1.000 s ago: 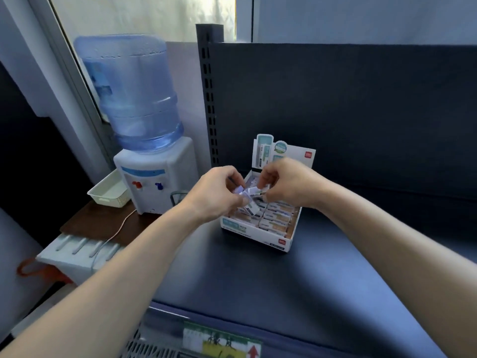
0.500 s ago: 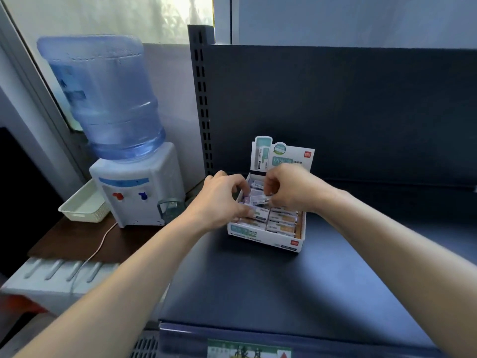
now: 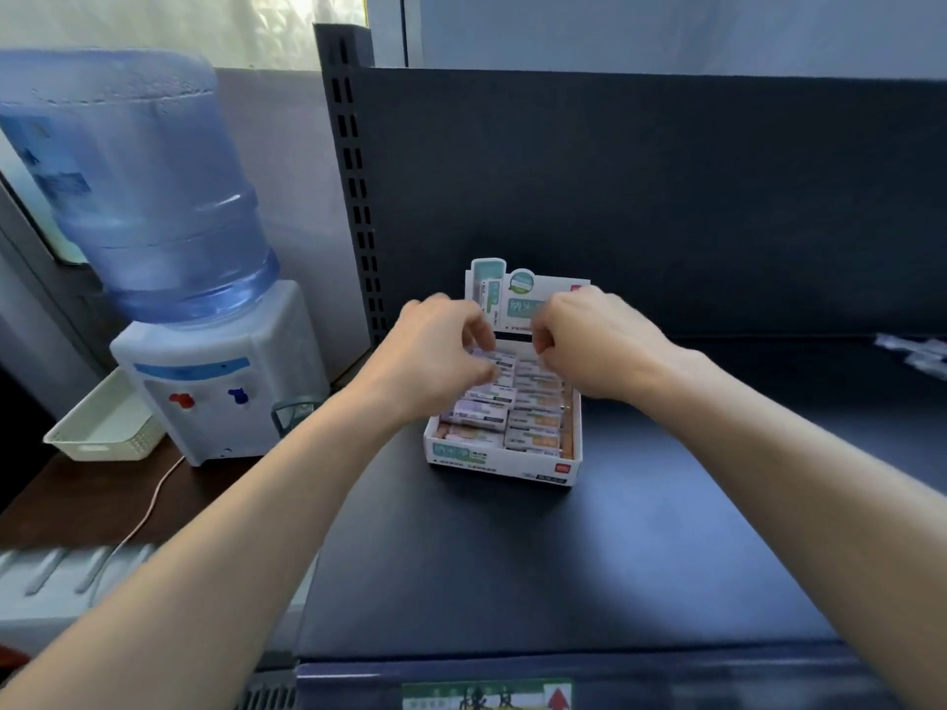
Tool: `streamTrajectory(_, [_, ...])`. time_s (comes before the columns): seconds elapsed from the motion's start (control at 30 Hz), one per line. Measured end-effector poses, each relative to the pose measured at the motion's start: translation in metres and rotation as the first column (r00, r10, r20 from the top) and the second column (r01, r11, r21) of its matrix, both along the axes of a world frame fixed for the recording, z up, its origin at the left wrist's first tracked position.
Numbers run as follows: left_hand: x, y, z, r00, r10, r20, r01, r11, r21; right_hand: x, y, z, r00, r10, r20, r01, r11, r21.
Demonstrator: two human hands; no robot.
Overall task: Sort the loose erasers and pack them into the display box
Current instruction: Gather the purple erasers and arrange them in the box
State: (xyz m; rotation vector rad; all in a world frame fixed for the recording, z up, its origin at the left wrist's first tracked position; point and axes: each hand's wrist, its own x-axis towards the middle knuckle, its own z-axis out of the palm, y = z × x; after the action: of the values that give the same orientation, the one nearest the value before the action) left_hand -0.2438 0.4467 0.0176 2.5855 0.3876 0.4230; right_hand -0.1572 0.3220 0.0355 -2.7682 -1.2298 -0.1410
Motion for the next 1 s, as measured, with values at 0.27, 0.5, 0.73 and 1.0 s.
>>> streamTrajectory(0.27, [0.046,-0.092,0.032,0.955,-0.294,0.031,0.278,0.929,0.244,0.015,-0.098,0.037,0.946,-0.221,0.238,0.258,0.956,-0.137])
streamTrajectory(0.5, [0.097,-0.188,0.035,0.903,-0.429,-0.031,0.421,0.865,0.273,0.059,-0.217,0.038,0.887,-0.404,0.222,0.437,0.891,-0.123])
streamTrajectory(0.73, [0.159,-0.301,0.028,0.872,-0.485,-0.070,0.488,0.848,0.209,0.119,-0.343,0.031,0.862,-0.471,0.191,0.495,0.863,-0.107])
streamTrajectory(1.0, [0.211,-0.355,0.008,0.911,-0.382,-0.153,0.400,0.909,0.113,0.167,-0.413,0.014,0.867,-0.482,0.122,0.493,0.867,-0.074])
